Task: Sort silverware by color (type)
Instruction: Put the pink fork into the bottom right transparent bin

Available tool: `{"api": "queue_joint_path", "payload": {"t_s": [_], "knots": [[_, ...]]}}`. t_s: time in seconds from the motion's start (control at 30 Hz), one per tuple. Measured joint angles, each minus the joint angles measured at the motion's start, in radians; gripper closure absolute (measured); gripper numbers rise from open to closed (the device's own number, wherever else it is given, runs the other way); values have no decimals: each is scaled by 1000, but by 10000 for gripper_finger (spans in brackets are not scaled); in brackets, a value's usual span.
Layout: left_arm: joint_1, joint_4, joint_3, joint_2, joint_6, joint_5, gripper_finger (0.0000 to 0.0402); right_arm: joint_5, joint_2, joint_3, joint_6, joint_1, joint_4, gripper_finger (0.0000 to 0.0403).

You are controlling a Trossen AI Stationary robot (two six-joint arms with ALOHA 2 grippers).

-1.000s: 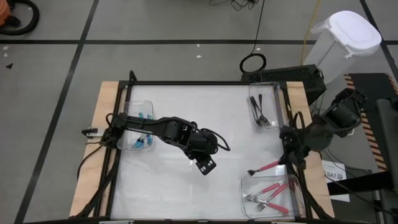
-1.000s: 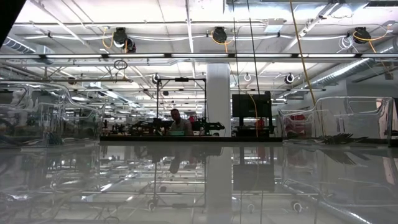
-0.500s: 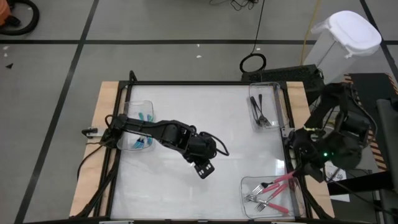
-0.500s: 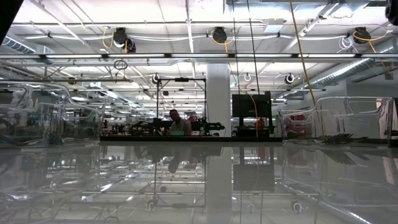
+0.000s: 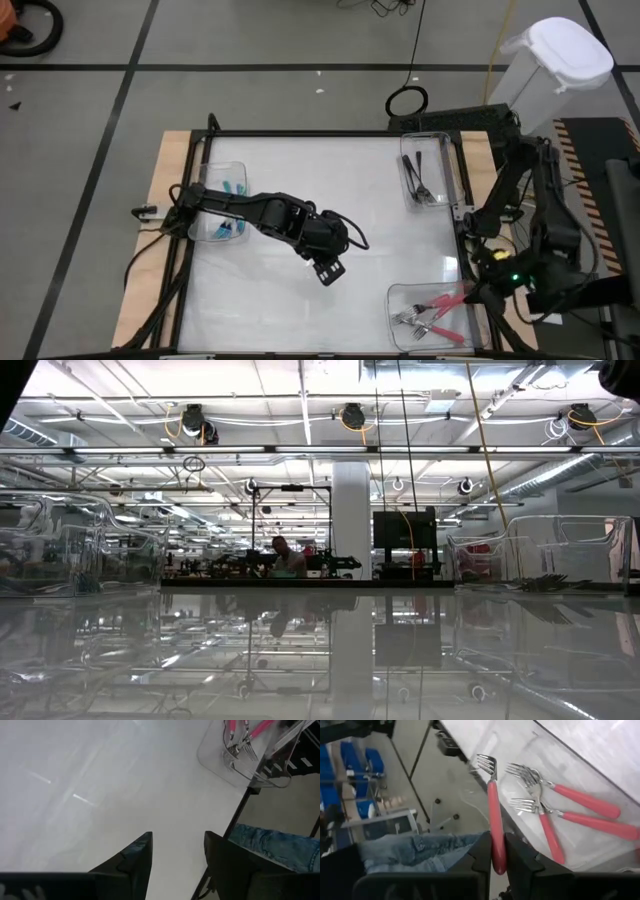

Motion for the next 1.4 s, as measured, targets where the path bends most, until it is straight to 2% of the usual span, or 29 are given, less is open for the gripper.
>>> {"api": "queue_joint_path", "payload": {"t_s": [0.27, 0.37, 0.57, 0.87, 1.1, 1.4], "knots": [[8, 1, 0, 0, 13, 0, 222, -6, 32, -140, 122, 17, 131, 371], [13, 1, 0, 0, 14, 0, 222, -27, 39, -158, 125, 16, 131, 372], [16, 2, 0, 0, 14, 0, 222, 21, 42, -203, 61, 16, 190, 366], [16, 4, 0, 0, 4, 0, 222, -2, 45, -301, 80, 16, 304, 363], [16, 5, 0, 0, -13, 0, 222, -3, 65, -311, 81, 16, 308, 357], [16, 35, 0, 0, -16, 0, 222, -55, 96, -311, 89, 16, 317, 356]]}}
